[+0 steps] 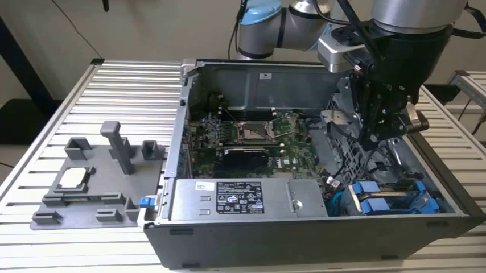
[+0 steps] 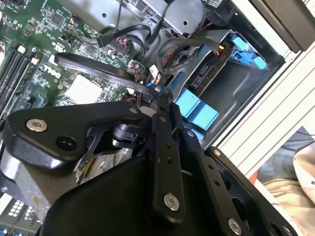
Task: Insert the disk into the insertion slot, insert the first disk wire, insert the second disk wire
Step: 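Insert the second disk wire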
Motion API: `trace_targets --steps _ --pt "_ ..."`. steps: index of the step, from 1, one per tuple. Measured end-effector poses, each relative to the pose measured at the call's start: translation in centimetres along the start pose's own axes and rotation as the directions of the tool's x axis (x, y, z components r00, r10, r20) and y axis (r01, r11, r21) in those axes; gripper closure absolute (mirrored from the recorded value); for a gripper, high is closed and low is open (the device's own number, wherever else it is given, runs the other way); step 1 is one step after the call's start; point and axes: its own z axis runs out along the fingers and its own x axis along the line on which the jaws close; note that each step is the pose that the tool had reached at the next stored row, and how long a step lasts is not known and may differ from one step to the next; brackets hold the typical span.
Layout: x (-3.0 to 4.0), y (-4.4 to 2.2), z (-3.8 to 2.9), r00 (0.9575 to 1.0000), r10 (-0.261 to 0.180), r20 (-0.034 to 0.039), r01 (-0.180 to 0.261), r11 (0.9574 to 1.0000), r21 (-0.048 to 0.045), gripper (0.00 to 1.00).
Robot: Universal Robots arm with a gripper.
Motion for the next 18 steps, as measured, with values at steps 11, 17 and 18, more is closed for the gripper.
trace_targets --steps 11,17,18 --pt "1.3 -0.47 0.17 1.0 -0.001 0.0017 0.001 0.9999 -0.0135 0.84" --pt "2.96 -0.95 0.36 1.0 -0.002 0.0039 0.002 0.9994 -0.0335 0.84" --pt "3.2 -1.04 0.39 1.0 -0.002 0.0043 0.002 0.9993 -0.0371 0.84"
